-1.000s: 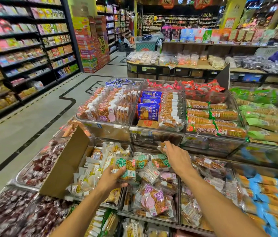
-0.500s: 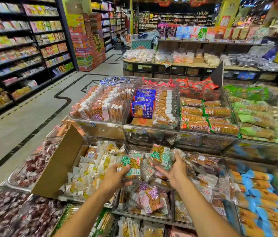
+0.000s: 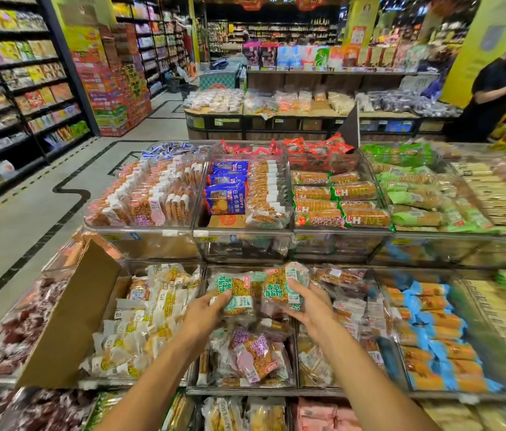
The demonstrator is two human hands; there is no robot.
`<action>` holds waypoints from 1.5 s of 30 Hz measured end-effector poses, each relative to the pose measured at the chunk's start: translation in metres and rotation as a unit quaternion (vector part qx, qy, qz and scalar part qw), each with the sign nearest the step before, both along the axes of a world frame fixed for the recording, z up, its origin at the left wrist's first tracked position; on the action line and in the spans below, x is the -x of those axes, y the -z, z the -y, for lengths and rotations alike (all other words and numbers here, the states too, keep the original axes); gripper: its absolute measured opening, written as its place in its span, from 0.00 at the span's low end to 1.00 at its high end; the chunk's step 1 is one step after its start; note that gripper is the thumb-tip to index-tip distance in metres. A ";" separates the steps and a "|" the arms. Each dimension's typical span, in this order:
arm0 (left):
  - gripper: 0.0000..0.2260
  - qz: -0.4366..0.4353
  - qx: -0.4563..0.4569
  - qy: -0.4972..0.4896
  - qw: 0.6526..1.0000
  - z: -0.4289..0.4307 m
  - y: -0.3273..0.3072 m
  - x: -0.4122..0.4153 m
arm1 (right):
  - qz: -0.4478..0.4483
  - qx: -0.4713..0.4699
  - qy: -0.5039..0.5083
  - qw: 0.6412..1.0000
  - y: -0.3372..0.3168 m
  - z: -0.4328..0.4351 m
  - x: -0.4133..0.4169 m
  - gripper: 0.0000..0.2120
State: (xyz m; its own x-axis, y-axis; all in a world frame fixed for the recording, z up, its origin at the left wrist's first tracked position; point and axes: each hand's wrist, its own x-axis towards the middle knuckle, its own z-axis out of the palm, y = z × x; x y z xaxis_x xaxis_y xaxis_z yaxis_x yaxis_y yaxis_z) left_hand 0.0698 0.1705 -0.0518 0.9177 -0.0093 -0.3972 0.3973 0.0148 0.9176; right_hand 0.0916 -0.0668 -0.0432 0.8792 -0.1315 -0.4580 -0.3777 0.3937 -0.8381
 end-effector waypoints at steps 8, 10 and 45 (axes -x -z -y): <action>0.18 0.016 0.070 0.118 0.990 0.056 -0.010 0.000 | -0.004 0.010 0.088 0.996 0.010 0.061 0.055 0.48; 0.20 0.021 0.064 0.151 0.986 0.073 -0.009 0.003 | -0.002 -0.001 0.129 0.992 0.012 0.081 0.075 0.46; 0.39 0.009 -0.001 0.569 0.822 0.528 0.045 0.336 | 0.004 -0.035 0.530 0.847 0.064 0.375 0.587 0.17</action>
State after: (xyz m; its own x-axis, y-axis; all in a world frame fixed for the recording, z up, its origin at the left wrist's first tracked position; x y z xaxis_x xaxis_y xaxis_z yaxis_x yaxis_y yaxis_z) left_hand -0.2660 -0.3571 -0.0969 0.3217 -0.8654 -0.3841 0.1389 -0.3582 0.9233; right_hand -0.4958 -0.4419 -0.1073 0.2867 -0.8221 -0.4919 0.2256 0.5570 -0.7993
